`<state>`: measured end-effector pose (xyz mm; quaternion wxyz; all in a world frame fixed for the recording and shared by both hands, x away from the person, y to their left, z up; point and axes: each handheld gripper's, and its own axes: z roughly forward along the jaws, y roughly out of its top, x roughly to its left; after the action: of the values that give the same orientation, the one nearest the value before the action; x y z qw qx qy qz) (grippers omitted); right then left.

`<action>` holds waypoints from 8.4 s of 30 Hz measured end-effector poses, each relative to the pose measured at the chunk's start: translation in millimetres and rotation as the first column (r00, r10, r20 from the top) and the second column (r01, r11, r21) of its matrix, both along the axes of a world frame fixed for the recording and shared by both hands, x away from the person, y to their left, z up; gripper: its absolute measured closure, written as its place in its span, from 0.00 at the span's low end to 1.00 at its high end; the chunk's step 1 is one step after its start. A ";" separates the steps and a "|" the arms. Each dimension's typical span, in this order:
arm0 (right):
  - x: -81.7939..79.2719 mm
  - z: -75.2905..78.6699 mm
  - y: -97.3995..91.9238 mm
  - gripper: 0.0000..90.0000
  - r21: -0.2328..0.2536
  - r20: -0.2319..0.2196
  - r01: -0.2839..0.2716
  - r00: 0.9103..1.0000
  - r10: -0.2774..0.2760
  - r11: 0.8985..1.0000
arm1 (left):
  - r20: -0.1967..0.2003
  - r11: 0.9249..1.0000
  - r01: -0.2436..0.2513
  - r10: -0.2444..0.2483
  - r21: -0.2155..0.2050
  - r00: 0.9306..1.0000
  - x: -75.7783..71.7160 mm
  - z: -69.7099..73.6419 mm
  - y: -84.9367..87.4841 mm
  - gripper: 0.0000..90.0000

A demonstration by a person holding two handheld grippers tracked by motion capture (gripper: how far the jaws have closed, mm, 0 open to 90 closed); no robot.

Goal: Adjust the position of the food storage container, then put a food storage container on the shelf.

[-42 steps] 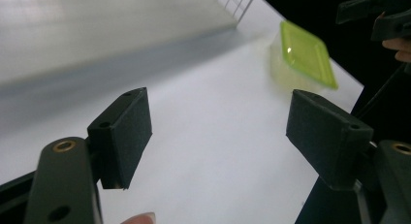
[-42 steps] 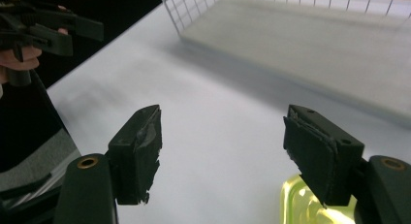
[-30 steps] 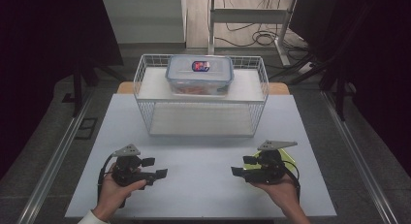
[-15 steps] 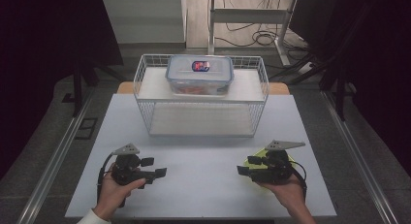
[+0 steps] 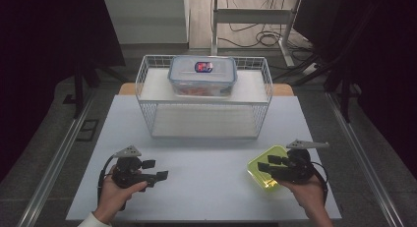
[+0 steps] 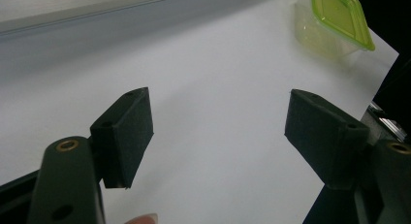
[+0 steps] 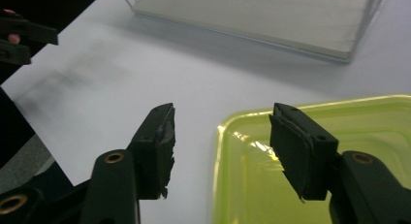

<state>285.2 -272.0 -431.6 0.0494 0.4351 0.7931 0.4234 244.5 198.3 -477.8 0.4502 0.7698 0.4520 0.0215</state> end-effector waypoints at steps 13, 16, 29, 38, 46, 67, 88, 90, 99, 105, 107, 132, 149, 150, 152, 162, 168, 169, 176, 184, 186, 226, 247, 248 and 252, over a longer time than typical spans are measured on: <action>38.7 1.2 -64.9 0.59 -0.069 0.005 0.222 0.975 -0.222 0.973 | -0.021 1.000 0.005 -0.005 0.000 1.000 -0.3 -2.2 -0.1 0.26; 47.9 -0.9 -75.3 0.60 -0.111 0.011 0.261 0.965 -0.261 0.959 | -0.021 1.000 0.004 -0.004 0.001 1.000 -0.7 -2.2 0.0 0.26; 67.0 -27.7 -89.4 0.99 -0.357 -0.033 0.297 0.944 -0.329 0.886 | -0.036 1.000 0.000 -0.001 -0.017 0.999 -1.9 -3.3 4.1 0.26; 60.8 -34.3 -81.3 0.99 -0.440 -0.090 0.224 0.953 -0.290 0.870 | -0.031 1.000 -0.004 0.003 -0.015 1.000 -2.6 -2.7 6.3 0.26; 49.5 -33.9 -77.1 0.99 -0.453 -0.109 0.197 0.956 -0.274 0.869 | -0.032 1.000 -0.008 0.007 -0.012 0.999 -1.8 -2.7 6.8 0.26; 28.4 -36.6 -9.8 0.99 -0.386 -0.169 0.032 0.980 -0.104 0.922 | -0.032 1.000 0.001 -0.001 0.000 1.000 -1.6 -4.1 4.6 0.26; 11.3 -43.4 68.7 0.99 -0.311 -0.192 -0.126 0.979 0.068 0.942 | -0.033 1.000 0.005 -0.005 0.012 0.999 -2.0 -5.1 2.7 0.26; 10.0 -43.6 74.3 0.99 -0.304 -0.189 -0.136 0.979 0.081 0.943 | -0.034 1.000 0.005 -0.005 0.013 0.999 -1.8 -5.5 2.5 0.26; 3.9 -46.3 92.7 0.99 -0.280 -0.193 -0.186 0.972 0.135 0.942 | -0.038 1.000 0.006 -0.006 0.012 0.999 -1.8 -5.9 1.9 0.26; 2.4 -46.2 95.5 0.99 -0.267 -0.193 -0.200 0.970 0.151 0.943 | -0.040 1.000 0.005 -0.005 0.013 0.999 -1.0 -6.4 1.5 0.25; 1.9 -45.3 95.0 0.99 -0.268 -0.189 -0.200 0.970 0.153 0.942 | -0.043 1.000 0.005 -0.005 0.012 0.999 -1.0 -6.6 0.9 0.25; -8.5 -34.3 27.7 0.24 0.215 -0.071 -0.063 0.994 0.079 0.975 | -0.047 0.998 -0.023 0.020 -0.060 0.999 -3.3 0.2 -1.9 0.24; -4.9 -43.6 33.7 0.34 0.223 -0.151 -0.024 0.987 0.060 0.974 | -0.132 0.990 -0.015 -0.004 -0.141 0.991 1.0 -11.0 -20.4 0.25; -4.4 -45.1 34.4 0.35 0.248 -0.167 -0.017 0.984 0.060 0.969 | -0.150 0.987 -0.016 -0.008 -0.157 0.989 2.3 -12.9 -23.7 0.26; -4.8 -46.2 36.5 0.36 0.247 -0.177 -0.020 0.982 0.065 0.969 | -0.172 0.986 -0.014 -0.014 -0.164 0.985 4.5 -15.7 -27.4 0.29; 2.9 -63.9 52.6 0.46 0.255 -0.246 -0.022 0.965 0.087 0.967 | -0.263 0.970 -0.044 -0.021 -0.239 0.965 13.0 -23.5 -30.7 0.35; 6.7 -70.3 59.0 0.47 0.258 -0.274 -0.016 0.958 0.089 0.966 | -0.325 0.963 -0.067 -0.022 -0.261 0.945 17.0 -34.3 -27.5 0.37; 7.3 -70.8 59.3 0.48 0.259 -0.277 -0.015 0.957 0.089 0.966 | -0.325 0.965 -0.065 -0.021 -0.253 0.946 17.5 -35.8 -27.2 0.39; 12.2 -78.4 64.5 0.56 0.278 -0.318 0.003 0.944 0.089 0.960 | -0.351 0.969 -0.050 -0.039 -0.242 0.936 22.3 -43.2 -34.1 0.50; 12.4 -83.4 65.0 0.64 0.286 -0.343 0.005 0.934 0.098 0.958 | -0.398 0.953 -0.047 -0.080 -0.298 0.914 26.1 -53.2 -37.5 0.68; 12.4 -87.9 66.0 0.78 0.300 -0.348 -0.002 0.931 0.111 0.954 | -0.426 0.941 -0.062 -0.090 -0.332 0.900 27.7 -59.4 -33.9 0.78; -4.6 -30.4 72.2 0.91 0.376 -0.188 -0.099 0.965 0.180 0.921 | -0.221 0.934 0.021 -0.106 -0.356 0.970 7.7 -3.4 -18.0 0.90; 1.6 -8.2 73.3 0.91 0.373 -0.141 -0.114 0.974 0.178 0.921 | -0.205 0.927 0.024 -0.108 -0.375 0.973 20.2 15.8 -16.6 0.90; 3.1 -5.8 73.2 0.91 0.374 -0.136 -0.115 0.975 0.177 0.920 | -0.202 0.927 0.026 -0.108 -0.373 0.973 22.3 18.3 -16.7 0.90; 7.0 2.4 73.0 0.91 0.376 -0.120 -0.115 0.978 0.171 0.920 | -0.192 0.927 0.031 -0.110 -0.375 0.975 27.9 28.0 -16.3 0.90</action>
<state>292.2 -199.0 -429.2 -0.1236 0.4080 0.7312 0.5325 272.3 182.0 -449.8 0.5372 0.6850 0.4648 -0.1617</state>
